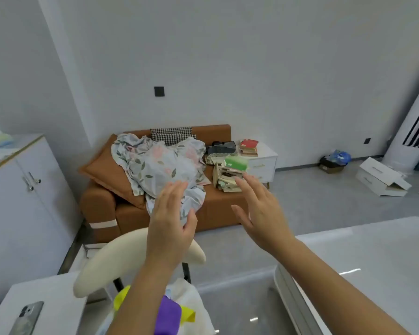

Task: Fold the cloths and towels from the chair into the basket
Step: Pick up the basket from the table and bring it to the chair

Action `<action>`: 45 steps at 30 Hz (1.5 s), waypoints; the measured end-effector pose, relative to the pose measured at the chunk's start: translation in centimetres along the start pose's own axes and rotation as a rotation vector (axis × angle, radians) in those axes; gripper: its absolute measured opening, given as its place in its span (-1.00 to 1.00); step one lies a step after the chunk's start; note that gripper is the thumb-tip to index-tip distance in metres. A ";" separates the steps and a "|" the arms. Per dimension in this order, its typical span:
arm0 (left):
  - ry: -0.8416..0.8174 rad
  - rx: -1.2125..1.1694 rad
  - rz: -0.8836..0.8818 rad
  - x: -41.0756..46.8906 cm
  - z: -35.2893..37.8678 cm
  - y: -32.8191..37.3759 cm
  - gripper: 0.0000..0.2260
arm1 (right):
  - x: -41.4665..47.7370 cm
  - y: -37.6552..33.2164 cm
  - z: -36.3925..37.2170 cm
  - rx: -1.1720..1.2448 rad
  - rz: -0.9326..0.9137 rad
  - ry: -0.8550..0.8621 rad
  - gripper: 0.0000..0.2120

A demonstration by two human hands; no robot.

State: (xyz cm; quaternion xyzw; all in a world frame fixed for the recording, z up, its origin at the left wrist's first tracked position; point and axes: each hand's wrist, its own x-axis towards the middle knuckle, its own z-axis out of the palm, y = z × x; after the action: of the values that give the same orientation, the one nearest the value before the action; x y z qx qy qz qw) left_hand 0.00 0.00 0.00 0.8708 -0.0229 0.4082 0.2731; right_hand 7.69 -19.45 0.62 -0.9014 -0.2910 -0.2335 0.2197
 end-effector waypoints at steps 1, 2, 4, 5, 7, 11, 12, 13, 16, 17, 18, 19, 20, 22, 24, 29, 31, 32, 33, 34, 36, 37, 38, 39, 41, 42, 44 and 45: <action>-0.002 -0.020 -0.007 -0.1 1.0 1.1 -0.56 | -0.3 1.5 -0.5 0.007 -0.009 -0.028 -0.45; 0.001 -0.026 -0.015 0.0 1.9 2.3 -0.55 | -0.5 2.8 -0.9 -0.002 -0.010 -0.059 -0.44; -0.071 -0.045 -0.063 -0.4 3.5 4.0 -0.55 | -1.2 5.5 -1.3 -0.024 0.006 -0.127 -0.45; -0.116 -0.048 -0.075 -0.7 4.3 4.6 -0.56 | -1.7 6.4 -1.3 -0.036 0.003 -0.149 -0.46; -0.203 -0.045 -0.089 -1.2 5.7 5.3 -0.57 | -2.9 8.0 -1.1 -0.048 -0.031 -0.185 -0.47; -0.299 -0.020 -0.120 -1.2 8.5 6.3 -0.59 | -4.2 11.2 -1.2 -0.161 -0.110 -0.279 -0.47; -0.314 -0.027 -0.129 -1.2 8.8 6.5 -0.58 | -4.2 11.7 -1.2 -0.174 -0.120 -0.266 -0.47; -0.331 -0.032 -0.128 -1.1 9.7 6.8 -0.58 | -4.3 12.5 -1.6 -0.181 -0.101 -0.249 -0.47; -0.376 -0.030 -0.137 -0.6 11.6 7.3 -0.58 | -4.2 14.2 -2.7 -0.185 -0.053 -0.212 -0.47; -0.387 -0.031 -0.134 -0.4 12.5 7.7 -0.58 | -4.2 14.9 -3.0 -0.193 -0.048 -0.218 -0.47; -0.399 -0.034 -0.136 -0.2 13.4 8.3 -0.58 | -4.3 15.7 -3.3 -0.199 -0.048 -0.226 -0.47; -0.411 -0.039 -0.135 0.2 14.2 8.9 -0.58 | -4.4 16.5 -3.7 -0.201 -0.039 -0.231 -0.47; -0.424 -0.049 -0.134 0.4 15.0 9.6 -0.58 | -4.5 17.4 -4.0 -0.201 -0.030 -0.229 -0.47; -0.427 -0.050 -0.119 0.9 16.4 11.2 -0.59 | -4.7 19.4 -4.7 -0.209 -0.026 -0.232 -0.47; -0.411 -0.025 -0.118 1.2 18.1 12.9 -0.59 | -4.8 21.4 -5.5 -0.203 -0.033 -0.236 -0.47; -0.357 -0.006 -0.163 -0.3 22.4 18.4 -0.60 | -6.5 27.3 -8.5 -0.230 -0.126 -0.262 -0.48; -0.340 0.014 -0.179 -1.6 24.5 21.3 -0.59 | -7.5 30.2 -10.2 -0.265 -0.169 -0.271 -0.48; -0.337 0.017 -0.194 -2.2 25.5 22.9 -0.59 | -7.9 31.7 -11.2 -0.272 -0.183 -0.278 -0.47; -0.336 0.017 -0.211 -2.7 26.4 24.6 -0.59 | -8.4 33.0 -12.2 -0.274 -0.198 -0.284 -0.47; -0.335 0.015 -0.226 -3.3 27.3 26.2 -0.58 | -8.9 34.2 -13.1 -0.273 -0.210 -0.294 -0.47; -0.338 0.018 -0.233 -4.0 29.1 29.0 -0.58 | -9.9 36.5 -14.7 -0.269 -0.221 -0.302 -0.48; -0.343 0.021 -0.230 -4.2 30.1 30.3 -0.58 | -10.5 37.6 -15.4 -0.266 -0.222 -0.304 -0.48; -0.350 0.021 -0.228 -4.3 31.0 31.4 -0.59 | -11.2 38.8 -16.1 -0.259 -0.218 -0.315 -0.48; -0.360 0.019 -0.226 -4.3 32.1 32.6 -0.59 | -11.9 40.1 -16.7 -0.257 -0.210 -0.329 -0.48; -0.375 0.011 -0.218 -4.0 34.5 34.7 -0.60 | -13.3 43.0 -18.0 -0.260 -0.205 -0.336 -0.49; -0.379 0.008 -0.216 -3.8 35.8 35.7 -0.60 | -13.8 44.6 -18.7 -0.261 -0.202 -0.336 -0.49; -0.387 0.011 -0.212 -3.2 38.7 37.7 -0.60 | -14.4 48.2 -19.9 -0.260 -0.181 -0.348 -0.49; -0.387 0.011 -0.206 -2.8 40.2 38.5 -0.60 | -14.5 50.0 -20.4 -0.268 -0.173 -0.352 -0.48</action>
State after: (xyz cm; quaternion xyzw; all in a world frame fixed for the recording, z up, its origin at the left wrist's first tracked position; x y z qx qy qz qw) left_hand 16.02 -53.12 -5.22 0.9321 0.0167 0.2036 0.2992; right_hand 22.59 -73.17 -4.13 -0.9211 -0.3671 -0.1273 0.0231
